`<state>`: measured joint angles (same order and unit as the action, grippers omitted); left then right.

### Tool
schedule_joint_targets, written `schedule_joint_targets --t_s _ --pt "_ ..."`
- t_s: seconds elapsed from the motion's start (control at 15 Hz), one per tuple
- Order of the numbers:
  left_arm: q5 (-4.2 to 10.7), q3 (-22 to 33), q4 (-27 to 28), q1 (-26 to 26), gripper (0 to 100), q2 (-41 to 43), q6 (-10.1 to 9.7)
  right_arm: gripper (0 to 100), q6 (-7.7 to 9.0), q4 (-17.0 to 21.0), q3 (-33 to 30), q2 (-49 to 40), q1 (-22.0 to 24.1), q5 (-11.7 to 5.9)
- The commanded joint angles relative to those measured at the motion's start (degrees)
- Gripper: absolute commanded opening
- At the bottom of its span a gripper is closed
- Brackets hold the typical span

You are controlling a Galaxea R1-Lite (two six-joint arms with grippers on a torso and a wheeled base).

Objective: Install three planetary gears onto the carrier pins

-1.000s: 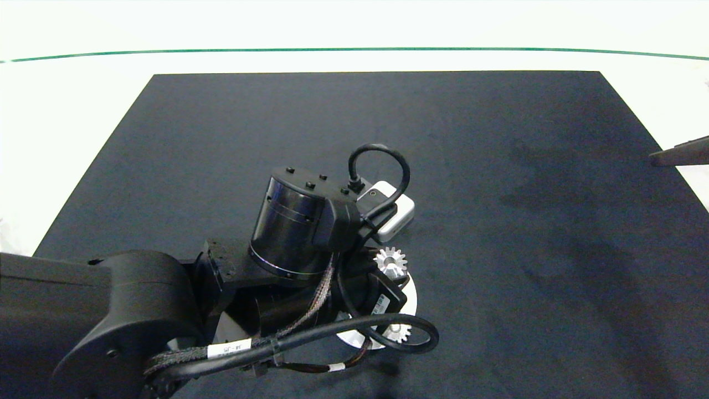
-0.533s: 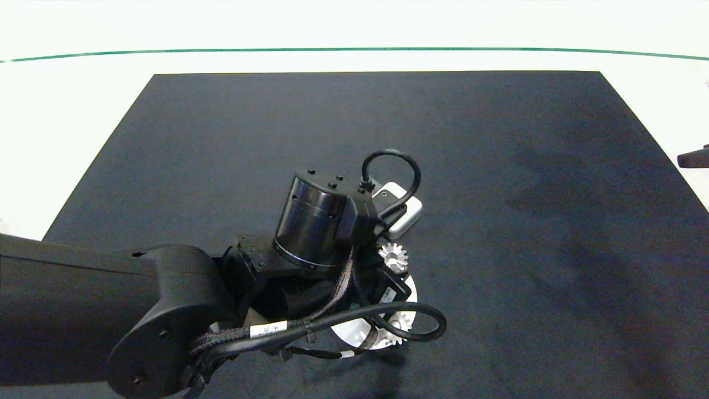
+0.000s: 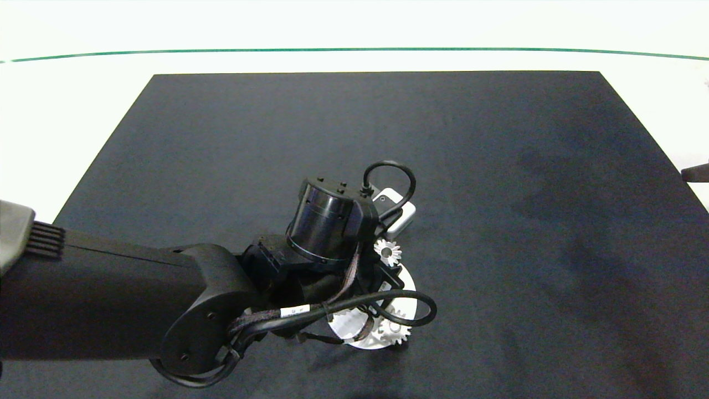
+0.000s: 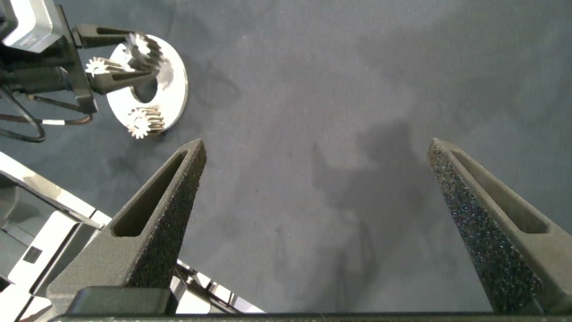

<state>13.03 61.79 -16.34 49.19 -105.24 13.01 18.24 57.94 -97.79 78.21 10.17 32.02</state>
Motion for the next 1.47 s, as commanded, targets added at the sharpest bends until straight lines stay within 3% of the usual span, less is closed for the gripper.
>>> schedule_joint_targets --t_s 0.07,0.53,0.67,1.47 --pt "0.42 1.0 -0.1 -0.2 19 -0.9 0.18 100 0.13 0.3 0.1 0.1 0.2 0.23" --pt "0.59 2.5 0.2 -0.1 19 -0.8 0.53 100 0.66 0.2 1.0 0.2 0.2 0.32" --pt "1.12 2.0 0.3 -0.1 19 -0.6 1.93 100 0.66 0.1 1.5 0.3 0.3 0.41" --pt "1.47 1.2 0.3 0.2 19 -0.9 4.39 100 0.75 -1.1 3.0 0.7 0.8 0.76"
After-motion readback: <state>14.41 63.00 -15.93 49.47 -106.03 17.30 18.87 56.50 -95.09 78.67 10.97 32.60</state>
